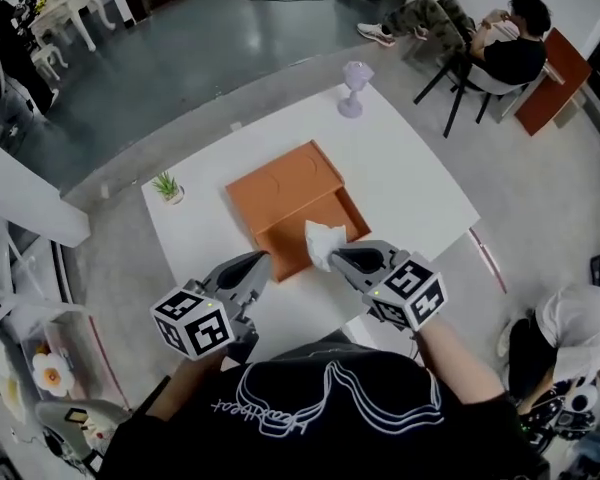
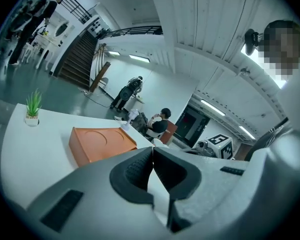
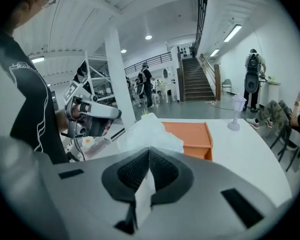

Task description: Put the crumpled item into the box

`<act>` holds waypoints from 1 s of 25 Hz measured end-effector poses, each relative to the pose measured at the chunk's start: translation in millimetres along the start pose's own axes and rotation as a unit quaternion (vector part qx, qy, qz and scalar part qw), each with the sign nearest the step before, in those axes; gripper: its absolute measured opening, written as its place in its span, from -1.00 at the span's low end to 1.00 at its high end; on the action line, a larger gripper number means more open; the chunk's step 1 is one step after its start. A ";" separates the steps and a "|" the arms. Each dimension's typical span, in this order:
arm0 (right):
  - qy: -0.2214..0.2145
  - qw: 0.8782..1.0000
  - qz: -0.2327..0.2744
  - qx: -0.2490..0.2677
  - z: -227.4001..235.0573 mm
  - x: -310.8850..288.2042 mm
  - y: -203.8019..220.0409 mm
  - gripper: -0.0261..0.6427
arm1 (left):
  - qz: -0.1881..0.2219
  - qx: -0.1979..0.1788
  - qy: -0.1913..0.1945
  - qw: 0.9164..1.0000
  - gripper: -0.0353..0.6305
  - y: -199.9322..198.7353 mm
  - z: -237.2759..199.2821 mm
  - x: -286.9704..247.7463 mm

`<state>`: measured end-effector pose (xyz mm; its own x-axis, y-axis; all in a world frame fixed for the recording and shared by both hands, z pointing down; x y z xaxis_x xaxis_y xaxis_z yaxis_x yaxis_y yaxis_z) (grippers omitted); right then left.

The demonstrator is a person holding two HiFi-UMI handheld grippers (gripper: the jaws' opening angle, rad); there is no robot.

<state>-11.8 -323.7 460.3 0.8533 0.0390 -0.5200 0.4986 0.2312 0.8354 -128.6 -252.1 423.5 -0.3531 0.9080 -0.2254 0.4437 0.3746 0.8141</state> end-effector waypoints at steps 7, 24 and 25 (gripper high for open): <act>-0.043 0.993 -0.071 0.088 26.0 -32.8 1.2 -0.90 | 0.031 0.018 -0.058 0.998 -0.88 -2.9 -17.6 -0.4; -0.120 0.910 -0.267 0.295 61.8 -117.1 55.5 -0.90 | 0.103 0.064 -0.191 0.974 -0.88 19.3 -39.9 11.5; -0.121 0.906 -0.273 0.301 63.0 -120.5 56.9 -0.90 | 0.107 0.065 -0.195 0.973 -0.88 19.9 -40.6 12.5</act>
<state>-76.6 -376.5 581.7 0.4274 -0.1519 -0.8912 0.7865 -0.4237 0.4494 -157.6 -240.9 458.6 0.0869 0.9601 -0.2657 0.5820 0.1675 0.7958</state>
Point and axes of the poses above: the fingertips, and each gripper's own axes: x backward along the fingers, z to its right, y out of its underside, the point moved 2 cm from there along x, backward along the fingers, and after that the axes turned 2 degrees about -x, right-handed, at the moved point
